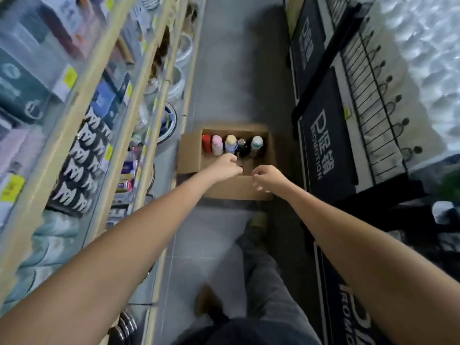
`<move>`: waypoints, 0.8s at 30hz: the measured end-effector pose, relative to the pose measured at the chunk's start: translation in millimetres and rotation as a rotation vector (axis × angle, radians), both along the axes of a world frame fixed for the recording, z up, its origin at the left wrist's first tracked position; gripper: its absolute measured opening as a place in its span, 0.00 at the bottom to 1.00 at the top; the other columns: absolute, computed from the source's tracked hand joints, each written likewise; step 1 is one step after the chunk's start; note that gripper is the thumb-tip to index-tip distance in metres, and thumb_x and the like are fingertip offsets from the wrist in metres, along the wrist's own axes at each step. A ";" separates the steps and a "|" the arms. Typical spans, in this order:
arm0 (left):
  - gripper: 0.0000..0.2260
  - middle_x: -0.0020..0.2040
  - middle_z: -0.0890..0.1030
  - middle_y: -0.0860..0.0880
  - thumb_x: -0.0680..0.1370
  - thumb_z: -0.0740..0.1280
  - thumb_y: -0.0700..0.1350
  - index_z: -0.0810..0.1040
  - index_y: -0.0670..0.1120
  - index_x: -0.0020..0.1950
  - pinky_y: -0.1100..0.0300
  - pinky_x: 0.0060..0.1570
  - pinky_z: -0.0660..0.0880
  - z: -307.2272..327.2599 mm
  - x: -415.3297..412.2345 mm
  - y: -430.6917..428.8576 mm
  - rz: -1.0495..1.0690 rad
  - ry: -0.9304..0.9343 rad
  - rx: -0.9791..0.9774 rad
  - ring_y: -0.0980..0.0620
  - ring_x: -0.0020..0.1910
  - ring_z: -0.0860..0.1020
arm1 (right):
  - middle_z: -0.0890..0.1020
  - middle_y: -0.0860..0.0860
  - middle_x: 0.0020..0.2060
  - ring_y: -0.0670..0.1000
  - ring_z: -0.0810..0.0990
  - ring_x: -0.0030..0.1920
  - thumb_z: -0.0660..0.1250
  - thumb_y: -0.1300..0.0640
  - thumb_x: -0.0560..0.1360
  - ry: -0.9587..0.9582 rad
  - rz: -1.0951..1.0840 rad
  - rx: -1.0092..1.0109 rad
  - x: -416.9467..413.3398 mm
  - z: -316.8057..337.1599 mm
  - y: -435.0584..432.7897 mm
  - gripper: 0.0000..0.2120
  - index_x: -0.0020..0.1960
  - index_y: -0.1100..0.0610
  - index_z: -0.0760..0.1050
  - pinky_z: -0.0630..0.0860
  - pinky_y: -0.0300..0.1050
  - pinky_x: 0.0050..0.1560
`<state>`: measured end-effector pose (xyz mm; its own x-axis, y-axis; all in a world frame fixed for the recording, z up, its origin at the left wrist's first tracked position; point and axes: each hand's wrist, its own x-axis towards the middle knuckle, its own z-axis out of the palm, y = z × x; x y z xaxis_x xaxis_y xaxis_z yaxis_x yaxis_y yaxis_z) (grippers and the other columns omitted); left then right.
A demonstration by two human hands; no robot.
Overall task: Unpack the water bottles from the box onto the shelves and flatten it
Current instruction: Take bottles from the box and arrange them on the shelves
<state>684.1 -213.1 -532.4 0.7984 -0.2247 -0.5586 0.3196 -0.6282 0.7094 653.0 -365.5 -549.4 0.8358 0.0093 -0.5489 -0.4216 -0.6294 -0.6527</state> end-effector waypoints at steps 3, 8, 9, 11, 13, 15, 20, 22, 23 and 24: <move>0.19 0.62 0.74 0.43 0.76 0.66 0.42 0.70 0.41 0.67 0.59 0.58 0.68 -20.5 58.1 -28.7 0.005 0.045 0.026 0.46 0.61 0.74 | 0.81 0.58 0.45 0.52 0.79 0.41 0.60 0.62 0.76 0.022 -0.034 0.037 63.0 -22.4 -33.3 0.12 0.57 0.64 0.76 0.70 0.33 0.28; 0.17 0.61 0.73 0.42 0.77 0.64 0.40 0.68 0.40 0.65 0.59 0.58 0.69 -43.5 151.0 -76.4 0.053 0.129 0.092 0.45 0.60 0.74 | 0.83 0.62 0.46 0.54 0.80 0.41 0.61 0.63 0.74 0.093 -0.121 0.085 173.7 -44.1 -92.3 0.13 0.57 0.64 0.76 0.73 0.41 0.36; 0.18 0.61 0.74 0.42 0.77 0.64 0.40 0.68 0.39 0.67 0.60 0.57 0.69 -48.4 174.1 -89.5 0.068 0.144 0.084 0.45 0.61 0.74 | 0.83 0.61 0.46 0.54 0.80 0.42 0.61 0.62 0.74 0.105 -0.129 0.081 198.5 -49.9 -105.5 0.13 0.58 0.64 0.75 0.74 0.43 0.38; 0.22 0.59 0.77 0.44 0.77 0.64 0.38 0.65 0.38 0.70 0.67 0.50 0.69 -56.1 193.6 -100.8 0.109 0.162 0.042 0.47 0.58 0.74 | 0.81 0.56 0.43 0.53 0.80 0.43 0.62 0.62 0.75 0.103 -0.130 0.085 220.1 -57.5 -116.1 0.16 0.62 0.62 0.73 0.74 0.41 0.38; 0.22 0.58 0.77 0.44 0.77 0.64 0.37 0.65 0.38 0.71 0.68 0.45 0.68 -75.0 230.8 -123.1 0.161 0.150 0.021 0.50 0.54 0.73 | 0.79 0.53 0.45 0.51 0.79 0.45 0.62 0.62 0.75 0.104 -0.149 0.075 261.1 -74.1 -130.7 0.19 0.66 0.61 0.70 0.75 0.40 0.41; 0.24 0.66 0.73 0.42 0.77 0.63 0.36 0.63 0.40 0.72 0.64 0.53 0.68 -100.4 257.0 -139.7 0.234 0.165 0.000 0.48 0.60 0.73 | 0.79 0.54 0.52 0.50 0.78 0.51 0.62 0.62 0.75 0.098 -0.174 0.068 286.4 -99.5 -140.3 0.21 0.68 0.60 0.69 0.77 0.44 0.52; 0.26 0.71 0.68 0.44 0.77 0.63 0.35 0.61 0.45 0.74 0.55 0.61 0.71 -221.8 324.1 -171.4 0.245 0.259 -0.063 0.46 0.66 0.71 | 0.77 0.50 0.54 0.48 0.77 0.53 0.61 0.61 0.77 0.103 -0.267 0.072 347.0 -207.5 -158.7 0.21 0.70 0.58 0.67 0.75 0.40 0.51; 0.28 0.72 0.66 0.45 0.77 0.63 0.34 0.59 0.46 0.75 0.58 0.58 0.71 -269.2 341.2 -178.2 0.245 0.292 -0.092 0.46 0.68 0.69 | 0.78 0.52 0.56 0.47 0.78 0.50 0.62 0.61 0.77 0.110 -0.310 0.074 360.5 -251.4 -165.2 0.21 0.70 0.58 0.67 0.76 0.40 0.47; 0.28 0.73 0.65 0.45 0.77 0.62 0.33 0.58 0.46 0.75 0.58 0.59 0.70 -299.5 349.5 -182.4 0.252 0.312 -0.099 0.46 0.70 0.67 | 0.78 0.52 0.56 0.45 0.78 0.47 0.62 0.60 0.77 0.129 -0.330 0.075 367.4 -280.3 -167.9 0.21 0.70 0.57 0.67 0.75 0.38 0.43; 0.29 0.74 0.64 0.45 0.77 0.62 0.32 0.58 0.46 0.75 0.57 0.61 0.69 -332.0 359.3 -185.7 0.271 0.333 -0.106 0.45 0.71 0.66 | 0.78 0.51 0.56 0.43 0.78 0.44 0.63 0.60 0.78 0.147 -0.345 0.080 376.2 -312.4 -169.9 0.21 0.70 0.56 0.66 0.74 0.35 0.38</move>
